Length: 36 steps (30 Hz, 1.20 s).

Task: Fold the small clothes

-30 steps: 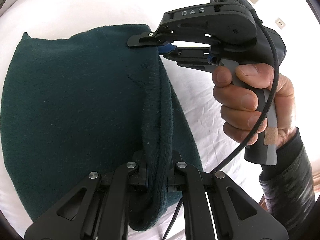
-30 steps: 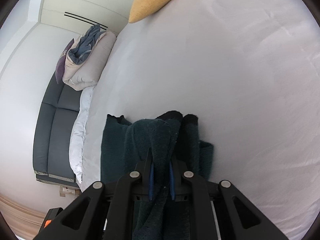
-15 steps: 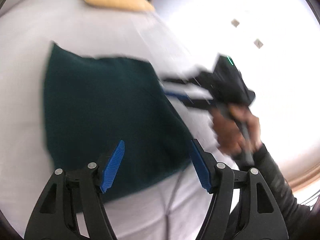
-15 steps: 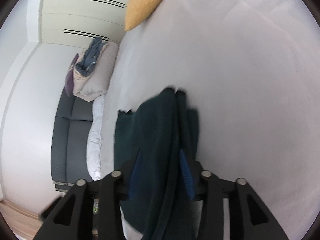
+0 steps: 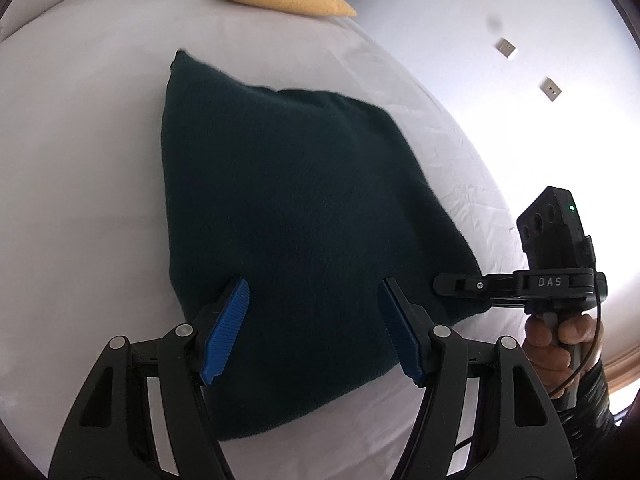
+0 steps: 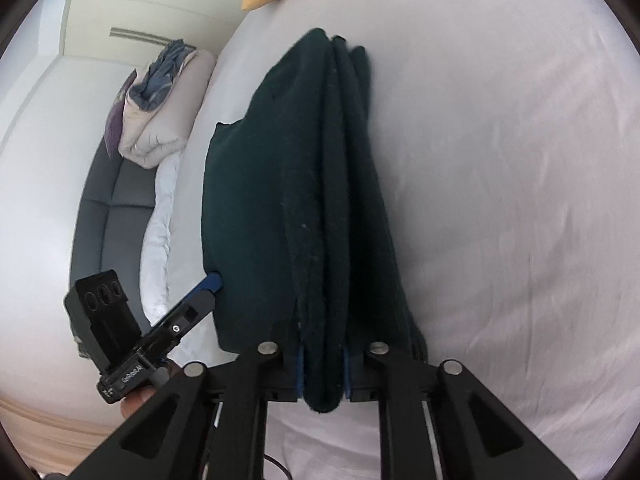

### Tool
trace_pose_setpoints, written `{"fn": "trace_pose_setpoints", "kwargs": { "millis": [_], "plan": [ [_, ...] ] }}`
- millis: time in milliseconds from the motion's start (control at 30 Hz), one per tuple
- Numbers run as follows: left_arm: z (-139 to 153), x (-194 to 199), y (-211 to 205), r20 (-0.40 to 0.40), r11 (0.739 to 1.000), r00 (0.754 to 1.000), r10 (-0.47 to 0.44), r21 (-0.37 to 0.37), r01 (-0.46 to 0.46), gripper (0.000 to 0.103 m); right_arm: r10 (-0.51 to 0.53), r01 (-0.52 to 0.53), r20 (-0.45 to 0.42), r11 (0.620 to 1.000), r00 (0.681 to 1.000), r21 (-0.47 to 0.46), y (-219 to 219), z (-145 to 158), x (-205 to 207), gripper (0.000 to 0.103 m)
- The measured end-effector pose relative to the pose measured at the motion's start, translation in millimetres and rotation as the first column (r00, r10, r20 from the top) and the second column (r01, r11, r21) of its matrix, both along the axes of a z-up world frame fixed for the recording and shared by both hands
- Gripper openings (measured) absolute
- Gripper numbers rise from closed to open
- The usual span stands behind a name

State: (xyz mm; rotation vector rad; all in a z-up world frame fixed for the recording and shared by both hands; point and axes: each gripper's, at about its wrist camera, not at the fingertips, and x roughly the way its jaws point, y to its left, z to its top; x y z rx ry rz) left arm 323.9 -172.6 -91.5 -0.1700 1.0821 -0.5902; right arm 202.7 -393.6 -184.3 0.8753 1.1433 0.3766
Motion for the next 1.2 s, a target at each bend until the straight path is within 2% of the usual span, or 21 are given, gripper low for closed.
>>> {"fn": "trace_pose_setpoints", "kwargs": {
  "millis": [167, 300, 433, 567, 733, 833, 967, 1033, 1067, 1200],
  "plan": [
    [-19.3, 0.6, 12.0, -0.034, 1.0, 0.999, -0.007, 0.017, 0.008, 0.053, -0.042, 0.042, -0.005, 0.999, 0.999, 0.031, -10.3, -11.6, -19.1, 0.01],
    [-26.2, -4.2, 19.4, -0.038, 1.0, 0.999, -0.022, 0.004, 0.022, 0.05, -0.109, 0.11, -0.016, 0.981, 0.994, 0.162, -33.8, -39.6, -30.4, 0.008],
    [-19.5, -4.1, 21.7, -0.023, 1.0, 0.999, -0.023, -0.011, 0.023, 0.05, -0.128, 0.125, 0.01, 0.98, 0.992, 0.154, -40.7, -32.9, -30.7, 0.009],
    [5.0, -9.2, 34.4, 0.041, 0.999, 0.999, 0.001, -0.032, 0.001, 0.051, -0.111, 0.108, 0.01, 0.98, 0.994, 0.165, -37.2, -35.1, -25.5, 0.01],
    [18.6, 31.4, 38.0, 0.08, 0.999, 0.996, 0.026, -0.041, -0.022, 0.051, -0.121, 0.116, 0.02, 0.983, 0.993, 0.143, -29.6, -26.6, -24.2, 0.013],
    [11.1, 65.5, 37.4, 0.016, 0.995, 1.0, 0.023, -0.099, -0.021, 0.05, -0.134, 0.131, 0.007, 0.98, 0.991, 0.15, -34.5, -31.0, -22.0, 0.011],
    [-11.1, 98.2, 40.0, -0.056, 0.993, 0.998, 0.017, -0.113, -0.023, 0.032, -0.145, 0.141, 0.006, 0.971, 0.989, 0.191, -41.6, -40.2, -25.7, 0.008],
    [-25.7, 105.0, 44.3, -0.087, 0.989, 0.996, 0.025, -0.145, -0.038, 0.031, -0.161, 0.156, 0.005, 0.962, 0.987, 0.226, -47.1, -46.1, -26.4, 0.007],
    [-28.7, 107.1, 43.7, -0.075, 0.989, 0.997, 0.024, -0.143, -0.035, 0.031, -0.164, 0.157, 0.008, 0.96, 0.986, 0.232, -47.0, -46.5, -26.0, 0.007],
    [-26.2, 98.4, 36.6, 0.023, 0.999, 1.0, 0.004, -0.054, -0.002, 0.032, -0.168, 0.158, 0.022, 0.957, 0.986, 0.244, -49.9, -51.7, -29.8, 0.006]
  ]
}}
